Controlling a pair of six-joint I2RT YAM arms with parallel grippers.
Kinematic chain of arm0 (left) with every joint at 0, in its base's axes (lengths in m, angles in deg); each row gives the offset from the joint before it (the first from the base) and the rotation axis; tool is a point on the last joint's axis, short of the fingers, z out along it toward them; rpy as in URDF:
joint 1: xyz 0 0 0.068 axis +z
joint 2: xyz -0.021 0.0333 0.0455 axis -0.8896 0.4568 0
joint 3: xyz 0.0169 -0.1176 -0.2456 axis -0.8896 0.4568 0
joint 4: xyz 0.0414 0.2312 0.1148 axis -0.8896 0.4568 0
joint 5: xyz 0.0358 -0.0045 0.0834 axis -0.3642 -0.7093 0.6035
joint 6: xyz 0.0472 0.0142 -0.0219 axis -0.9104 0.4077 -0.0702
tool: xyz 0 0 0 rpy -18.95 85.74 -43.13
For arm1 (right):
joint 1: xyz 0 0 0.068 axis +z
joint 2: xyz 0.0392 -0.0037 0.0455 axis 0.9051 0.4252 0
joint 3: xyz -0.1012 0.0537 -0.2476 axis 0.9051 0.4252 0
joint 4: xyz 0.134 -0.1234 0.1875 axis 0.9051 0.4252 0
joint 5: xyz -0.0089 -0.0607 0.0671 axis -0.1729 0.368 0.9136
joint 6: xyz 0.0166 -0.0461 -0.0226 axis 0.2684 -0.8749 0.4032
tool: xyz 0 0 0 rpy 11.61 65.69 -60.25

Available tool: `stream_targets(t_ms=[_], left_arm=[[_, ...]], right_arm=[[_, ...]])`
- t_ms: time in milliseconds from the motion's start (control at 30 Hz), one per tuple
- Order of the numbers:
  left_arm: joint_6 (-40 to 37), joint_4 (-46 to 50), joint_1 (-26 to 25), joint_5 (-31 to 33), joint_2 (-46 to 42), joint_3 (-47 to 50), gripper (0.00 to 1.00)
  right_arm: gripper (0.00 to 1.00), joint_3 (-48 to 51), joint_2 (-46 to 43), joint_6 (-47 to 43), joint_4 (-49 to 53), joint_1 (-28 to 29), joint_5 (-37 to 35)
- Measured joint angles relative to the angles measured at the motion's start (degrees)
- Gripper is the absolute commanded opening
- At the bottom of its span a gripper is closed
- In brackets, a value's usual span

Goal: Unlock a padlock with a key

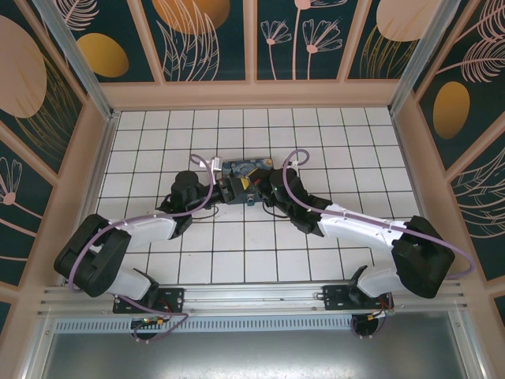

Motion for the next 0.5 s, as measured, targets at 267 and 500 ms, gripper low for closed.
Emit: stream_targets(t_ms=[267, 500], left_arm=[[-0.5, -0.4, -0.3, -0.9, 0.2, -0.2, 0.0], [-2.0, 1.3, -0.4, -1.8, 0.3, -0.8, 0.0]], right_arm=[[0.0, 0.9, 0.2, 0.2, -0.3, -0.5, 0.0], [0.26, 2.3, -0.8, -0.1, -0.7, -0.7, 0.0]])
